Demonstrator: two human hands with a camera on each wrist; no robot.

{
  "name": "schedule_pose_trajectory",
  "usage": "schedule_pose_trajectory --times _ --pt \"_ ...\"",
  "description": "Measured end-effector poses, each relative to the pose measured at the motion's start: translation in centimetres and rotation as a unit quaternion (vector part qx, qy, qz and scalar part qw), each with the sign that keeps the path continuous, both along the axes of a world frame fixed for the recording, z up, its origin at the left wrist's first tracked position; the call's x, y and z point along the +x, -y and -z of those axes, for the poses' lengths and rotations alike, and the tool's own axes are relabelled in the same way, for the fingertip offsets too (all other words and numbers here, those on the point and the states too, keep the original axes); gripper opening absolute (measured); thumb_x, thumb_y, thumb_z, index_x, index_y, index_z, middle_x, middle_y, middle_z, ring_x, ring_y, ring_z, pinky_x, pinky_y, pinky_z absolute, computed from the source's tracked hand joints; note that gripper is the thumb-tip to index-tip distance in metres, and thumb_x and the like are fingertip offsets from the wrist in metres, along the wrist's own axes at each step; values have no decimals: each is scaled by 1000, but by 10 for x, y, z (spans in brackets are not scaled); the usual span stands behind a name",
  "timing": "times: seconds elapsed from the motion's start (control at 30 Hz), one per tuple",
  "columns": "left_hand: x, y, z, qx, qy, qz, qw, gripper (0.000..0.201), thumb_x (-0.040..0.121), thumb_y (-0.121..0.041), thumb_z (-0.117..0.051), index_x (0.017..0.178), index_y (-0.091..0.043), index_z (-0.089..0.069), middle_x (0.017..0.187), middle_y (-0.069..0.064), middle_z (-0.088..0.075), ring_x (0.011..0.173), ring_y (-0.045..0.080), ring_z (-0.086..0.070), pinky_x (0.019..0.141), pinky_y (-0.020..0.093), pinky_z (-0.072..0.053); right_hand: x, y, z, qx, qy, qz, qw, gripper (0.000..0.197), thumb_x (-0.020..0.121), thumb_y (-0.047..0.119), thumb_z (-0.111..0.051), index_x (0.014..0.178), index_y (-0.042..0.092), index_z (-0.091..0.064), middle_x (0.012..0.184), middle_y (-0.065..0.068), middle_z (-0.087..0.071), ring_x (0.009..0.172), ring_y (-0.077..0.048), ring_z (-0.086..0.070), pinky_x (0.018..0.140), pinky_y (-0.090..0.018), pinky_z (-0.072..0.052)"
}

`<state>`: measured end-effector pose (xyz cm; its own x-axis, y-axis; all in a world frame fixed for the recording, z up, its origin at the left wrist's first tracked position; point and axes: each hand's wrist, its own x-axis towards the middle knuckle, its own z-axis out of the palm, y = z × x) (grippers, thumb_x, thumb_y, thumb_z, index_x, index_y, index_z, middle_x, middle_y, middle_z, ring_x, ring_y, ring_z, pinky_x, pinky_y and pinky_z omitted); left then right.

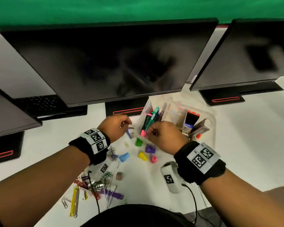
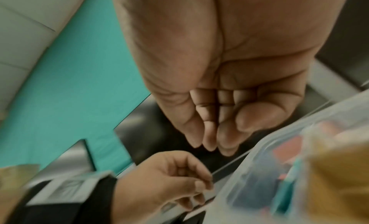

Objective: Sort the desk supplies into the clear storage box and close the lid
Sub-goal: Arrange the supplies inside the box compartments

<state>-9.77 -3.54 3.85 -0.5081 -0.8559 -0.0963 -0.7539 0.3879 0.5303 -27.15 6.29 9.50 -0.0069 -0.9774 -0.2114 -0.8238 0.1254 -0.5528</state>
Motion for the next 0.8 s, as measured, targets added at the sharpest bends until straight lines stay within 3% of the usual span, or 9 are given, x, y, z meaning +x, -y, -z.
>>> schedule_pose_trajectory --times 0.1,0.23,0.47,0.57,0.7,0.8 --pt "61 1 19 58 109 -6 992 24 88 -14 -56 109 -21 -65 113 2 -62 98 18 -60 85 21 -40 50 9 30 37 -30 -83 995 23 90 17 -51 104 12 -68 110 -5 -68 102 -20 -61 90 -23 -46" --pt "122 -11 40 133 215 -22 967 29 90 -19 -54 119 -25 -57 124 3 -54 113 19 -52 97 27 -38 84 26 69 107 -86 -94 986 42 91 11 -46 132 5 -48 138 -15 -46 128 -27 -44 107 -30 -34" --pt "190 -35 59 178 236 -82 952 42 89 -18 -57 129 -27 -48 134 5 -47 126 23 -44 107 32 -34 111 72 108 141 -128 15 982 61 92 11 -44 148 4 -19 156 -15 -11 144 -33 -13 118 -37 -17" --pt "199 -42 65 197 242 -72 947 51 86 -24 -63 133 -26 -43 135 6 -46 126 23 -44 107 32 -33 109 89 119 160 -170 63 970 66 93 11 -43 149 3 -10 156 -17 -7 145 -35 -5 120 -42 -8" --pt "201 -54 69 226 239 -25 944 92 68 -44 -79 142 -26 -27 141 6 -38 129 24 -39 109 35 -32 110 96 139 142 -205 77 965 68 89 14 -47 148 4 -14 153 -19 -15 143 -41 -9 119 -49 -10" --pt "201 -64 77 180 334 49 924 127 54 -56 -81 148 -31 2 153 6 -15 141 29 -18 115 47 -23 112 93 146 152 -233 68 958 62 90 17 -45 145 2 -21 151 -18 -21 139 -40 -20 115 -51 -22"
